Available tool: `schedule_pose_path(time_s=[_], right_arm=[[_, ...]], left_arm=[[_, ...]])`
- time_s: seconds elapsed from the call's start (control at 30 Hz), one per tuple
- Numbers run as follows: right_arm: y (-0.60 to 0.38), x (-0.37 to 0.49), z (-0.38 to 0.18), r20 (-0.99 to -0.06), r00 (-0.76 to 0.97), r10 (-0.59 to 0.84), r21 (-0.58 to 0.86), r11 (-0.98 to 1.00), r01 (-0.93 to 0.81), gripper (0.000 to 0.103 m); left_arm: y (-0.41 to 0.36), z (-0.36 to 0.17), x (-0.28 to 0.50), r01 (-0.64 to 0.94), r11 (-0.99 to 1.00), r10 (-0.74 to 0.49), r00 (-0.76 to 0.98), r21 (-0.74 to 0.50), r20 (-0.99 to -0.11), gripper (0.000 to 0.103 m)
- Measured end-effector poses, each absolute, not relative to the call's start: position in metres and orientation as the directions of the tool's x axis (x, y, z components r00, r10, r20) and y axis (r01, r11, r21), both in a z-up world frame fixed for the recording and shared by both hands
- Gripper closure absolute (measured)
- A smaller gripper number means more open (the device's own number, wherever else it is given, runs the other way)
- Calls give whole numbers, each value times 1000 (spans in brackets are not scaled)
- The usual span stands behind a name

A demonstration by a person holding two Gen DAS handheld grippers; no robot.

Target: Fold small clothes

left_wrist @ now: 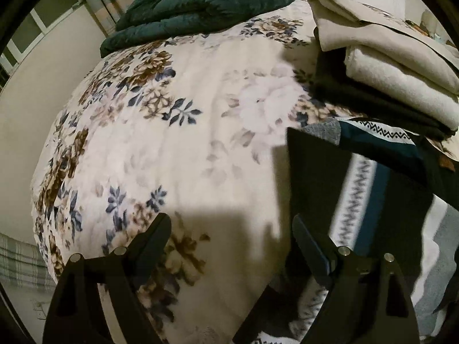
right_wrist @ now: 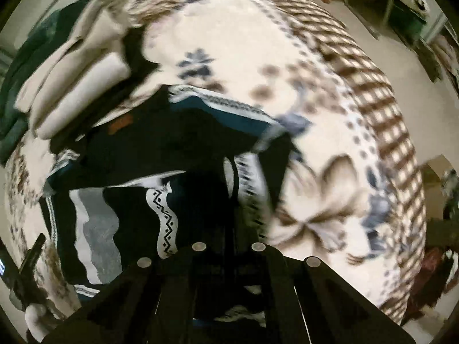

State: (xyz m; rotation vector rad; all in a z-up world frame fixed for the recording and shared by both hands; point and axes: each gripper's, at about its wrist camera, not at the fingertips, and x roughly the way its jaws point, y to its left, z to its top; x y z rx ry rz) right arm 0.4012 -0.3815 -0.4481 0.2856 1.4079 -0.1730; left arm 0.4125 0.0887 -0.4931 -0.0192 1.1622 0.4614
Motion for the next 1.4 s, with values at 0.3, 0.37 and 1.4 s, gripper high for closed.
schedule_pose_path(time_s=[0.3, 0.37, 1.4], right_arm=[[-405, 400, -446, -992, 115, 53, 96, 907, 410, 53], [-395, 397, -428, -979, 193, 67, 137, 916, 377, 53], [-473, 291, -367, -960, 141, 241, 279, 849, 448, 43]], left_arm=[[100, -505, 426, -327, 918, 326, 303, 224, -896, 16], [103, -499, 425, -332, 921, 312, 316, 204, -896, 16], [-1, -443, 312, -139, 975, 216, 386, 175, -897, 16]])
